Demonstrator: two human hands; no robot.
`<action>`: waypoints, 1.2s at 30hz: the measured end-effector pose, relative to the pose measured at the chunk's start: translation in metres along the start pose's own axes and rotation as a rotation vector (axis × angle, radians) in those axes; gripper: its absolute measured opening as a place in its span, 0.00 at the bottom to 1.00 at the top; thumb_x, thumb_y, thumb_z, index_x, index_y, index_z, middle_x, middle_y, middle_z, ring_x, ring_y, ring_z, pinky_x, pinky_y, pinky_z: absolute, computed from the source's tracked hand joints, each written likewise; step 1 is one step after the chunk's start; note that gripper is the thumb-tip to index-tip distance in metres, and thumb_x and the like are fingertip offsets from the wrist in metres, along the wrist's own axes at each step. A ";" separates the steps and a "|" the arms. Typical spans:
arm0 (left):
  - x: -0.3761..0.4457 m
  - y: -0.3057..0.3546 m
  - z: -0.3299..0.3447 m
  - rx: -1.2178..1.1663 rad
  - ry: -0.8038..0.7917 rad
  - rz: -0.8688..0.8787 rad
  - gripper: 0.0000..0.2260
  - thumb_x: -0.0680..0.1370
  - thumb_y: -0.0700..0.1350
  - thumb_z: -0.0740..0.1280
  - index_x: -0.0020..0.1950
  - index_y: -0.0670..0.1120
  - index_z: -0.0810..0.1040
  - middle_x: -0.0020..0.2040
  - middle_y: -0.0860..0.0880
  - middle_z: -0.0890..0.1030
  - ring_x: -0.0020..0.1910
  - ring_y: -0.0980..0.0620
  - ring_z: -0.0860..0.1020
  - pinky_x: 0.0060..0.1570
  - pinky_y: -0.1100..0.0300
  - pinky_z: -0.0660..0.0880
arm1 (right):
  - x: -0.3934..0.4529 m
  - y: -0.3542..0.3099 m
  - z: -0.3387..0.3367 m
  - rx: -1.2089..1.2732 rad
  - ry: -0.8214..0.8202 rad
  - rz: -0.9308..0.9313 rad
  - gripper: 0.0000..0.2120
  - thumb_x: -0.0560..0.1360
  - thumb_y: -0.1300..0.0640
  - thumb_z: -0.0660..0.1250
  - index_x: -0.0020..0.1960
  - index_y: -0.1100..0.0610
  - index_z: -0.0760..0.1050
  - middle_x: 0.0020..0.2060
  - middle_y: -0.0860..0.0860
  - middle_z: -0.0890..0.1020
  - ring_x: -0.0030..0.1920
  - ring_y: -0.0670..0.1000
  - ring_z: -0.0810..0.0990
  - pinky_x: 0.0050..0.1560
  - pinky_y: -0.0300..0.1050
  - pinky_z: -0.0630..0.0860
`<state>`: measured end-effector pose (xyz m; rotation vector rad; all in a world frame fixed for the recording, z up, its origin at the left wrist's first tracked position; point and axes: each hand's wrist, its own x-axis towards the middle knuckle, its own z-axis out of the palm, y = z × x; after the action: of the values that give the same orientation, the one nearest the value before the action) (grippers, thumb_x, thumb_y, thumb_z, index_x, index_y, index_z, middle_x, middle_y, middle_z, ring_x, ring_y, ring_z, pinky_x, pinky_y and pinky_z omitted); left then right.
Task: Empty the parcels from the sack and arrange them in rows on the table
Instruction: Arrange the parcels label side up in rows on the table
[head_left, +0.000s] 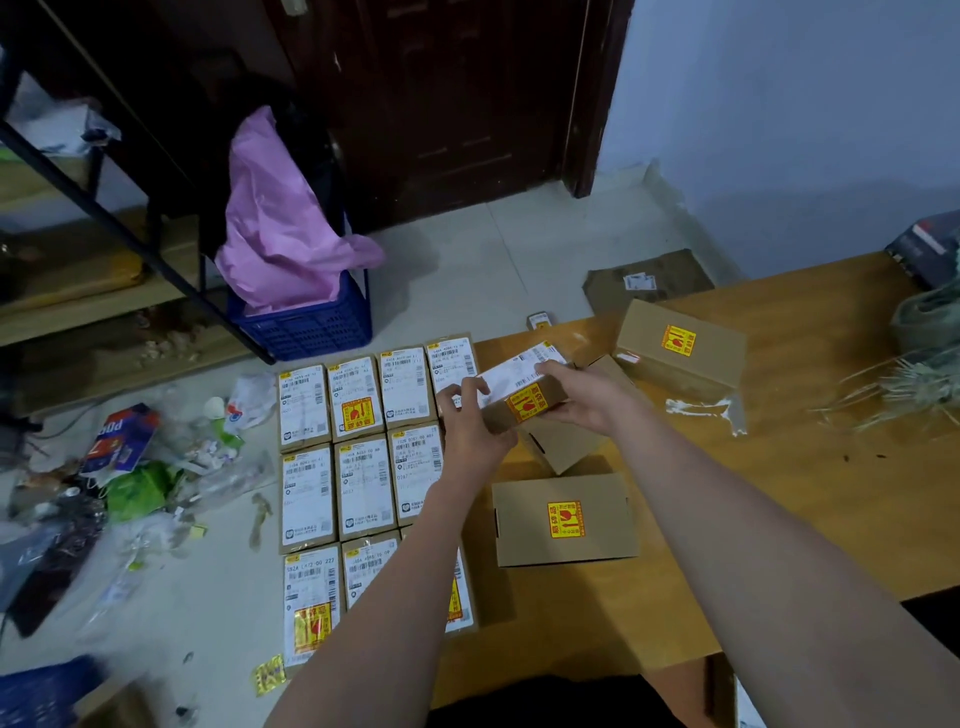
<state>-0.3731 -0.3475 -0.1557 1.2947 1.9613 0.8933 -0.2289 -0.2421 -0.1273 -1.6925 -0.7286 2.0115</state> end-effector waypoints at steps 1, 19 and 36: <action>0.002 0.001 0.000 -0.052 0.010 -0.034 0.27 0.68 0.43 0.76 0.59 0.54 0.65 0.63 0.48 0.62 0.58 0.47 0.73 0.49 0.55 0.80 | 0.004 -0.001 0.000 -0.005 0.013 -0.010 0.28 0.72 0.59 0.75 0.68 0.60 0.68 0.57 0.60 0.82 0.51 0.58 0.84 0.45 0.56 0.83; 0.066 0.005 0.003 -0.091 -0.073 -0.250 0.28 0.77 0.49 0.70 0.74 0.50 0.64 0.65 0.45 0.75 0.60 0.46 0.77 0.58 0.52 0.77 | 0.043 -0.012 0.030 -0.229 0.031 -0.064 0.26 0.73 0.57 0.74 0.69 0.53 0.69 0.59 0.51 0.82 0.52 0.53 0.82 0.44 0.48 0.79; 0.124 -0.044 -0.010 0.715 -0.325 -0.059 0.41 0.77 0.55 0.68 0.80 0.54 0.43 0.81 0.49 0.44 0.79 0.43 0.39 0.73 0.34 0.39 | 0.103 -0.028 0.051 -0.673 0.238 -0.111 0.30 0.78 0.59 0.69 0.75 0.58 0.58 0.68 0.57 0.75 0.64 0.59 0.77 0.52 0.48 0.76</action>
<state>-0.4449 -0.2463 -0.2006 1.6194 2.1009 -0.0893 -0.2975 -0.1633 -0.1825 -2.1329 -1.4852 1.5328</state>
